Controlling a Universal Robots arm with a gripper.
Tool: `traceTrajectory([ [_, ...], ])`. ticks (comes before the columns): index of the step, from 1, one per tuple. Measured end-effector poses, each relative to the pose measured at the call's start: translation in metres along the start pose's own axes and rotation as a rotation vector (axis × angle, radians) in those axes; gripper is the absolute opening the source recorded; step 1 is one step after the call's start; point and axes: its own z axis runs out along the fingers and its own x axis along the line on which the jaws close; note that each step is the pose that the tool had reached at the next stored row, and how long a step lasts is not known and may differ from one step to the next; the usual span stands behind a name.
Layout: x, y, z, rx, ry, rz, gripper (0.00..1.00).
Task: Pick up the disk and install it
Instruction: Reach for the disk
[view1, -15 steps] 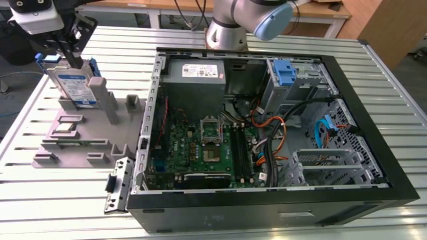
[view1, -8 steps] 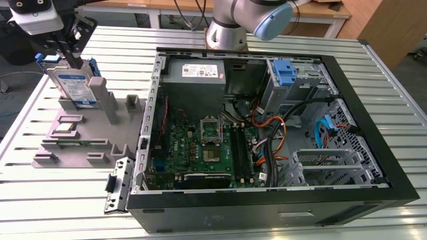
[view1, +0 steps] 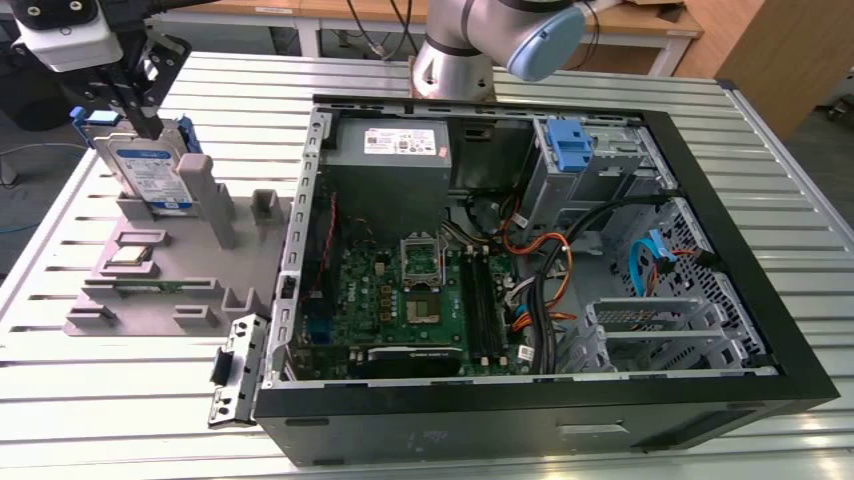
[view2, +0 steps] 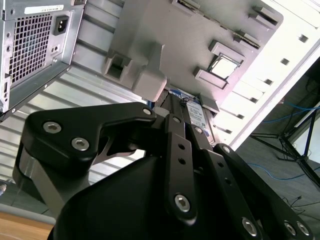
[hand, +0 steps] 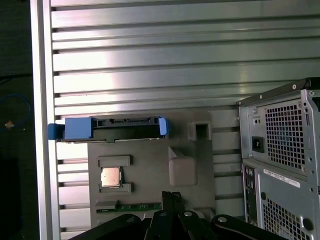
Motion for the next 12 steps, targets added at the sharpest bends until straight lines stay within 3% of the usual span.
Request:
traceTrajectory([
  [12,0.0003,-0.0001,0.0025,-0.0001,-0.0002,0.000,0.10],
])
